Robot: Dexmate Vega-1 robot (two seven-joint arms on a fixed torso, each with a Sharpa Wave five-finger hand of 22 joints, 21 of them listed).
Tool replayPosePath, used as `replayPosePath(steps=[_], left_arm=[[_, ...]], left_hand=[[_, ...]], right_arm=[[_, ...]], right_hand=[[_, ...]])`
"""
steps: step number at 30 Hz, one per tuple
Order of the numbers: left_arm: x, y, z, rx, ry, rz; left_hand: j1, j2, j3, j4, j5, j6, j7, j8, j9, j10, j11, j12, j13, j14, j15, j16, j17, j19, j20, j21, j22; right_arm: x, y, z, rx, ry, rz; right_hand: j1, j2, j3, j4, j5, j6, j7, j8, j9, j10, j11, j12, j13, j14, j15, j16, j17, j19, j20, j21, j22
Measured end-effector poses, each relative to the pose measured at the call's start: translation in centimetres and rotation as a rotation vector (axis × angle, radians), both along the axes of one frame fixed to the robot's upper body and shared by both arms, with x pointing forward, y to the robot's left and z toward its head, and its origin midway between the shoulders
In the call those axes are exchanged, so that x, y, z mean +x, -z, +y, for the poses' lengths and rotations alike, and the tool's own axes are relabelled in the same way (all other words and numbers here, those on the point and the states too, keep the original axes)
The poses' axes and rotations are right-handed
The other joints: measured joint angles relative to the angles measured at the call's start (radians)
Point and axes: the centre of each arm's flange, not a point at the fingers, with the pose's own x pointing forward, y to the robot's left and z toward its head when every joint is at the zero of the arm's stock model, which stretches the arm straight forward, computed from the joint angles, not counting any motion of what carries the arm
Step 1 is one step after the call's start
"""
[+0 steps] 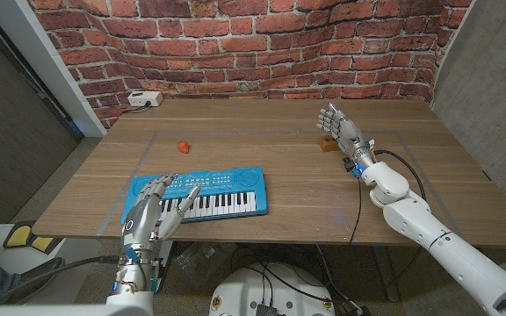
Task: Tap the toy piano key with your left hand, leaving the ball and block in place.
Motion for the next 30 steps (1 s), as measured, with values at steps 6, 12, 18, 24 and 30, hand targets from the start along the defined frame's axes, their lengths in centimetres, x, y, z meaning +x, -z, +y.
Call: replayPosePath(steps=[6,12,18,24,30], left_arm=[[-0.03,0.21,-0.17,0.031,-0.039,0.002],[0.03,0.38,-0.31,0.061,-0.073,0.008],[0.20,0.56,-0.35,0.088,-0.103,0.019],[0.37,0.61,-0.33,0.108,-0.122,0.031],[0.54,0.59,-0.34,0.126,-0.132,0.041]], left_hand=[[0.000,0.000,0.000,0.000,0.000,0.005,-0.005,0.000,0.000,0.000,0.000,0.000,0.000,0.000,0.000,0.000,0.000,0.005,-0.005,-0.002,0.000],[0.007,0.007,-0.003,0.003,0.000,0.044,-0.015,0.006,0.000,-0.019,-0.001,-0.012,0.000,-0.017,0.006,-0.014,0.000,0.005,-0.006,-0.014,0.000],[0.018,0.018,-0.011,0.003,0.000,0.091,-0.034,0.008,-0.003,-0.058,-0.004,-0.030,0.000,-0.055,0.014,-0.025,0.000,-0.015,-0.018,-0.021,0.000],[0.019,0.019,-0.011,0.003,0.000,0.121,-0.021,0.008,-0.002,-0.076,-0.003,-0.035,0.000,-0.077,0.012,-0.032,0.000,-0.021,-0.023,-0.021,0.000],[0.028,0.028,-0.028,0.006,0.000,0.262,-0.005,0.037,-0.002,-0.148,-0.012,-0.052,0.005,-0.142,0.015,-0.032,0.005,-0.057,-0.027,-0.032,0.000]], right_arm=[[-0.02,-0.08,0.05,-0.002,-0.001,-0.001],[-0.09,-0.25,0.13,-0.008,0.000,0.000],[-0.10,-0.31,0.17,-0.012,0.004,0.005],[-0.13,-0.39,0.21,-0.016,0.007,0.008],[-0.17,-0.42,0.28,-0.017,0.012,0.010]], right_hand=[[0.000,0.000,0.000,0.000,0.000,0.000,0.000,0.000,0.000,0.000,0.000,0.000,0.000,0.000,0.000,0.000,0.000,0.007,0.007,0.000,0.000],[0.000,0.000,0.000,0.000,0.000,0.000,0.000,0.000,0.000,0.000,0.000,0.000,0.000,0.000,0.000,0.000,0.000,0.007,0.007,0.000,0.000],[-0.004,0.004,0.000,0.000,0.000,0.000,0.000,0.000,0.000,0.000,0.000,0.000,0.000,0.000,0.000,0.000,0.000,0.007,0.007,0.000,0.000],[-0.004,0.004,0.000,0.000,0.000,0.000,0.000,0.000,0.000,0.000,0.000,0.000,0.000,0.000,0.000,0.000,0.000,0.007,0.007,-0.008,0.000],[-0.004,0.004,0.000,0.000,0.000,0.005,-0.005,0.000,0.000,0.000,0.000,0.000,0.000,0.000,0.000,0.000,0.000,0.007,0.007,-0.008,0.000]])
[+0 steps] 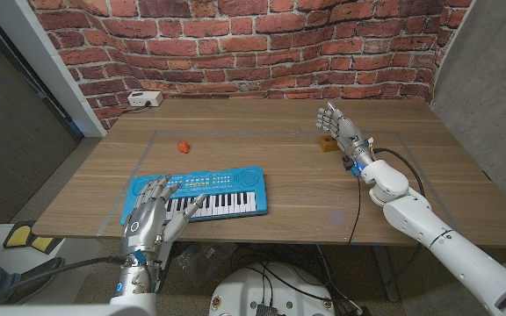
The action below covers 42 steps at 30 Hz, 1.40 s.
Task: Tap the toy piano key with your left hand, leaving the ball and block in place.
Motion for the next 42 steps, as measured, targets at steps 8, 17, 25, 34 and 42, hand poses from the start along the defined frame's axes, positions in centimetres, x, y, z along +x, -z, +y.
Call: replayPosePath(steps=[8,17,25,34,42], left_arm=[[0.1,-0.1,-0.2,0.028,-0.026,0.014],[0.2,-0.2,-0.8,0.088,-0.072,0.038],[0.1,-0.1,-1.1,0.134,-0.121,0.060],[0.1,0.2,-1.5,0.171,-0.167,0.070],[0.4,0.5,-1.5,0.195,-0.193,0.076]], left_hand=[[0.008,0.008,-0.013,0.005,0.005,0.137,0.000,0.011,-0.005,-0.054,-0.039,0.000,-0.003,-0.086,-0.016,-0.007,0.000,-0.089,0.000,-0.012,0.002],[0.008,0.008,-0.026,0.009,0.005,0.203,-0.005,0.015,-0.005,-0.049,-0.053,0.008,-0.003,-0.094,-0.022,-0.003,0.000,-0.094,0.027,-0.007,0.002],[0.008,0.008,-0.034,0.009,0.009,0.197,-0.022,0.004,-0.005,-0.060,-0.063,0.008,-0.003,-0.094,-0.022,-0.003,0.000,-0.088,0.032,0.001,0.002],[0.008,0.008,-0.041,0.008,0.012,0.195,-0.042,-0.004,-0.004,-0.049,-0.072,0.016,-0.003,-0.083,-0.022,0.005,0.000,-0.075,0.045,0.009,0.002],[0.014,0.014,-0.044,0.010,0.013,0.205,-0.050,-0.004,-0.004,-0.039,-0.072,0.016,-0.003,-0.074,-0.020,0.005,0.000,-0.070,0.050,0.009,0.002]], right_arm=[[0.0,0.0,0.1,-0.001,0.002,0.002],[0.0,0.2,0.2,0.000,0.003,0.010],[-0.1,0.5,0.1,-0.002,0.004,0.019],[0.0,0.4,0.1,-0.008,0.000,0.022],[0.1,0.3,0.0,-0.011,-0.001,0.024]], right_hand=[[0.000,0.000,0.000,0.000,0.000,0.000,0.000,0.000,0.000,0.000,0.000,0.000,0.000,0.000,0.000,0.000,0.000,0.000,0.000,0.000,0.000],[0.000,0.000,-0.003,-0.003,0.000,0.005,-0.005,0.004,0.000,0.000,0.000,0.000,0.000,0.000,0.000,0.000,0.000,0.000,0.000,0.000,0.000],[0.000,0.000,-0.003,-0.003,0.000,0.005,-0.005,0.004,0.000,0.000,0.000,0.000,0.000,0.000,0.000,0.000,0.000,0.000,0.000,-0.007,0.000],[-0.004,0.004,-0.003,-0.003,0.000,0.005,-0.005,0.004,0.000,0.000,0.000,0.000,0.000,0.000,0.000,0.000,0.000,0.000,0.000,-0.007,0.000],[-0.004,0.004,-0.003,-0.003,0.000,0.011,-0.011,0.004,0.000,0.000,0.000,0.000,0.000,0.000,0.000,0.000,0.000,0.000,0.000,-0.007,0.000]])
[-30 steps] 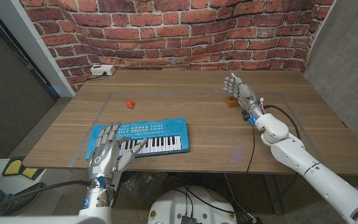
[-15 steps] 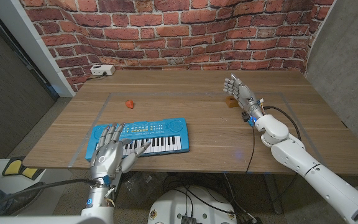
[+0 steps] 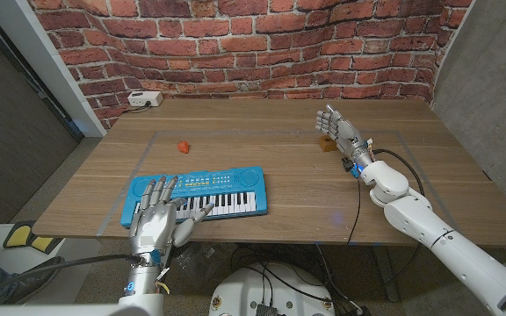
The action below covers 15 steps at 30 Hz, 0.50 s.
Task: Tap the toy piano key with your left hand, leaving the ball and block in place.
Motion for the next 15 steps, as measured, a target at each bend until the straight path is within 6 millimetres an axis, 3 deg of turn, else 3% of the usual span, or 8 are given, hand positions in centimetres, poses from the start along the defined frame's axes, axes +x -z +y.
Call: replayPosePath(steps=[15], left_arm=[[0.79,0.21,-0.16,0.018,-0.012,0.039]], left_hand=[[0.009,0.009,-0.011,-0.003,0.004,0.064,0.000,0.000,0.000,0.068,0.000,0.025,0.000,0.048,-0.002,0.015,-0.003,0.013,0.012,0.007,0.000]], right_arm=[[0.54,-0.03,0.11,0.003,-0.005,0.011]], right_hand=[[0.000,0.000,0.000,0.000,0.000,0.000,0.000,0.000,0.000,0.000,0.000,0.000,0.000,0.000,0.000,0.000,0.000,0.000,0.000,-0.008,0.000]])
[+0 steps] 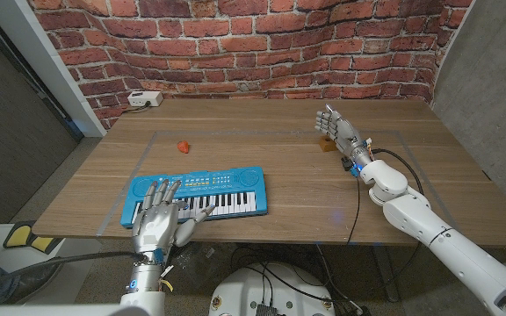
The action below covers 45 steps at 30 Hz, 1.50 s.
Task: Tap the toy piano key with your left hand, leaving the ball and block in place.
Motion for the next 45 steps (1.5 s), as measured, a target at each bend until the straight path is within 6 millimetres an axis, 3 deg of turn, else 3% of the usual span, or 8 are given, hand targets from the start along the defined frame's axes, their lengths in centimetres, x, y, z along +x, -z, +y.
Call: replayPosePath(steps=[19,45], left_arm=[[1.2,0.3,-0.3,-0.011,0.010,0.021],[1.8,0.9,-1.0,-0.034,0.048,0.052]], left_hand=[[0.002,0.003,-0.001,-0.001,0.004,0.005,-0.002,-0.016,0.000,0.012,0.002,0.000,0.000,0.022,0.000,0.000,0.000,0.011,0.000,0.000,0.000],[0.024,0.003,-0.011,-0.003,0.004,0.042,-0.039,-0.022,0.000,0.029,-0.003,0.000,0.000,0.032,0.000,0.000,0.003,0.016,0.005,0.000,0.000]], right_arm=[[0.2,0.0,-0.2,0.004,0.005,0.008],[0.5,-0.3,-0.3,-0.007,-0.003,0.005]], right_hand=[[-0.004,0.004,0.000,0.000,0.000,0.000,0.000,0.000,0.000,0.000,0.000,0.000,0.000,0.000,0.000,0.000,0.000,0.004,0.004,0.000,0.000],[-0.004,0.004,0.000,0.000,0.000,0.000,0.000,0.000,0.000,0.000,0.000,0.000,0.000,0.000,0.000,0.000,0.000,0.004,0.004,-0.012,0.000]])
